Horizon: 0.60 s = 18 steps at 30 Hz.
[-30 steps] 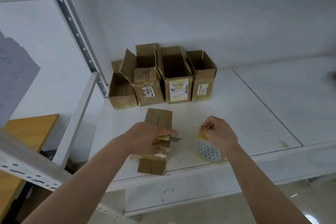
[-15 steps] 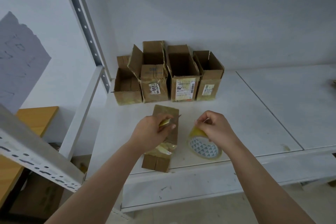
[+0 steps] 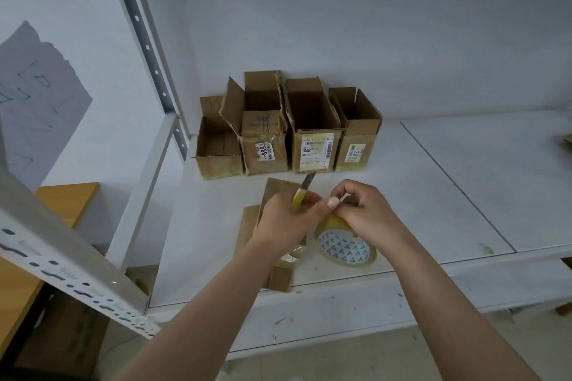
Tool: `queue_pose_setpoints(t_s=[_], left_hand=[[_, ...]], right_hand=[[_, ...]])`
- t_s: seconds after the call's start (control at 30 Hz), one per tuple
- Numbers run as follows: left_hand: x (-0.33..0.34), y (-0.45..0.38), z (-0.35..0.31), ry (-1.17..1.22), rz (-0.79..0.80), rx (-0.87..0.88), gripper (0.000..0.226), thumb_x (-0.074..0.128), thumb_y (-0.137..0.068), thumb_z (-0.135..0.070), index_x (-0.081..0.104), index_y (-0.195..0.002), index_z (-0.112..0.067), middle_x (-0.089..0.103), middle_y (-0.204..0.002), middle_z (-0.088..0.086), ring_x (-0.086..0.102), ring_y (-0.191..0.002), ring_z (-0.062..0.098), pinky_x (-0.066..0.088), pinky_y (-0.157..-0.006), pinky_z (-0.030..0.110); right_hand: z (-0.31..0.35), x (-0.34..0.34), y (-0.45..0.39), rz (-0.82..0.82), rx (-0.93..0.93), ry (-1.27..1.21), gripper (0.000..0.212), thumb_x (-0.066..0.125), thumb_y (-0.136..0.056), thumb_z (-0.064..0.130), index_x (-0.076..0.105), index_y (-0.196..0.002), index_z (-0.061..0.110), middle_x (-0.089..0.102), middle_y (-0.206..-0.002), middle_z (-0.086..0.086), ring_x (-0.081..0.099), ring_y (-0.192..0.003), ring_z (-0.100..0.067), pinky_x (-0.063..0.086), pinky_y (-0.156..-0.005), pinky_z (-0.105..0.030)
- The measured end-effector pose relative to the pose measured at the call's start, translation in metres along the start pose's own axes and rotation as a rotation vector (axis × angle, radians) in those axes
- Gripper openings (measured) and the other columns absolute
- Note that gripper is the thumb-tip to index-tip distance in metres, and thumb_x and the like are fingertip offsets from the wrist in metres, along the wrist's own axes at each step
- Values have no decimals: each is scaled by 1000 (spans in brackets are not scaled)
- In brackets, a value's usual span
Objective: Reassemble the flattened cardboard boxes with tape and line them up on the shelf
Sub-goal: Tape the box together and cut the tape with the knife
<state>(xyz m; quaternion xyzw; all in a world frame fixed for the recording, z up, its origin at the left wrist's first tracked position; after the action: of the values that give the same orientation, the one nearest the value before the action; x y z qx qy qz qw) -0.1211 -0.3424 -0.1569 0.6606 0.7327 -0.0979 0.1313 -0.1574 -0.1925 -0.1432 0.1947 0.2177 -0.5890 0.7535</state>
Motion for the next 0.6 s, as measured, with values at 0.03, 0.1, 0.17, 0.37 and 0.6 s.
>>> queue_pose_setpoints(t_s=[0.03, 0.1, 0.17, 0.37, 0.6], left_hand=[[2, 0, 1, 7, -18, 1, 50, 68, -60, -71, 72, -86, -28, 71, -73, -12, 66, -65, -3, 45, -52, 12], [6, 0, 2, 24, -63, 23, 32, 76, -69, -58, 70, -74, -26, 69, -65, -12, 65, -61, 2, 47, -53, 18], [8, 1, 3, 49, -90, 46, 27, 77, -78, -45, 67, -66, -23, 64, -58, -9, 62, -57, 7, 49, -54, 24], [6, 2, 4, -95, -162, 75, 28, 65, -91, -39, 60, -71, -19, 60, -61, -6, 56, -55, 8, 44, -51, 23], [-17, 0, 1, -36, -241, 76, 27, 62, -94, -36, 61, -73, -19, 60, -61, -9, 51, -51, 0, 37, -47, 11]], right_hand=[[0, 1, 0, 7, -3, 1, 14, 61, -86, 25, 60, -77, 35, 67, -73, 1, 62, -66, -20, 49, -56, -35], [-1, 0, 1, 10, 1, 9, 15, 59, -89, 25, 61, -78, 34, 69, -79, 0, 64, -72, -21, 50, -54, -31], [0, -1, 3, 7, -11, -11, 20, 56, -96, 32, 64, -77, 30, 68, -79, 5, 65, -75, -16, 49, -59, -27], [-2, -4, 6, 111, 61, -155, 16, 63, -92, 39, 72, -80, 32, 72, -74, 14, 68, -68, -1, 48, -59, -18], [2, -18, 15, 238, 76, -448, 28, 67, -83, 31, 71, -110, 30, 68, -111, -2, 65, -100, -21, 52, -76, -26]])
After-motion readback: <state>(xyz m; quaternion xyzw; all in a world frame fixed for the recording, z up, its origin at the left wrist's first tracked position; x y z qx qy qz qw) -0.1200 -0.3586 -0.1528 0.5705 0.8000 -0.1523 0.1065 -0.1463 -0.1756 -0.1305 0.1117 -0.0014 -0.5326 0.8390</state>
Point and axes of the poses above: each hand's wrist, its own y-axis away from the middle knuckle, its own x-axis out of the palm, z = x × y, the point moved 6 cm from there along -y, towards the middle knuckle
